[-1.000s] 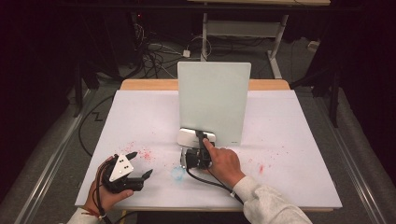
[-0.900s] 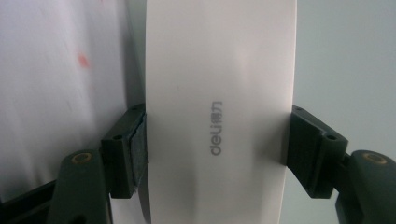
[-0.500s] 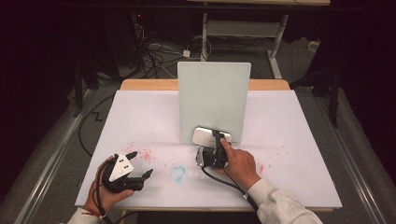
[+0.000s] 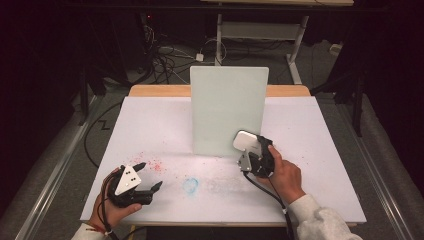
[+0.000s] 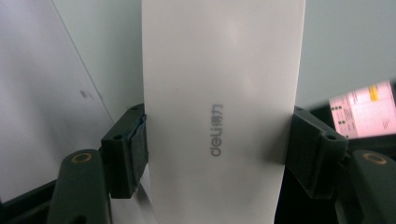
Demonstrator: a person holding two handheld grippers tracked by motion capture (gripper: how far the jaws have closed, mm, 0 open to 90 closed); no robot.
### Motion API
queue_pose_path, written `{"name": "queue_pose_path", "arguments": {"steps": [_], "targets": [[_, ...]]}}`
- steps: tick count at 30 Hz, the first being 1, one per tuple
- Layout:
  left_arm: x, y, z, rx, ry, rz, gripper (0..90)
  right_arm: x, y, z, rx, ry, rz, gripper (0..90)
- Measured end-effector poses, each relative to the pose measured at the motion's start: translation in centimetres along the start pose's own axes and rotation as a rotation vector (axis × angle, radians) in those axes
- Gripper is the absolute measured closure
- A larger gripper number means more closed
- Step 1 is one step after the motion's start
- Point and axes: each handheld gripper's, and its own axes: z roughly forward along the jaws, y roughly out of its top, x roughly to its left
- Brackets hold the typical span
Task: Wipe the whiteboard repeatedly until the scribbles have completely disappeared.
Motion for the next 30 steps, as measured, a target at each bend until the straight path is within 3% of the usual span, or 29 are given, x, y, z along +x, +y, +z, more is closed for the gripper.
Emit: {"name": "queue_pose_path", "arguments": {"steps": [2,6,12,13,15,19,25,30], "targets": [[-0.1,0.0,0.0,0.007,-0.007,-0.010,19.3,-0.4,-0.8,0.0,0.006,0.001,0.025,31.0],[-0.1,0.0,0.2,0.000,-0.005,0.000,19.3,-0.5,-1.4,-0.1,0.009,-0.002,0.026,31.0],[-0.2,0.0,0.2,0.007,-0.015,-0.011,19.3,0.2,-0.5,0.1,-0.028,0.020,0.030,31.0],[-0.2,0.1,0.2,0.001,-0.008,0.004,19.3,0.4,-0.3,0.1,-0.035,0.024,0.027,31.0],[-0.3,0.1,0.2,0.006,-0.015,-0.010,19.3,0.8,0.2,0.1,-0.039,0.040,-0.002,31.0],[-0.2,0.1,0.3,0.003,-0.011,0.004,19.3,1.0,0.3,0.1,-0.050,0.057,-0.003,31.0],[-0.2,0.0,0.1,0.002,-0.015,-0.010,19.3,0.0,-0.6,0.0,-0.029,0.047,0.056,31.0],[-0.2,0.1,0.2,0.001,-0.017,-0.008,19.3,-0.8,-1.0,-0.2,-0.044,0.064,0.104,31.0]]}}
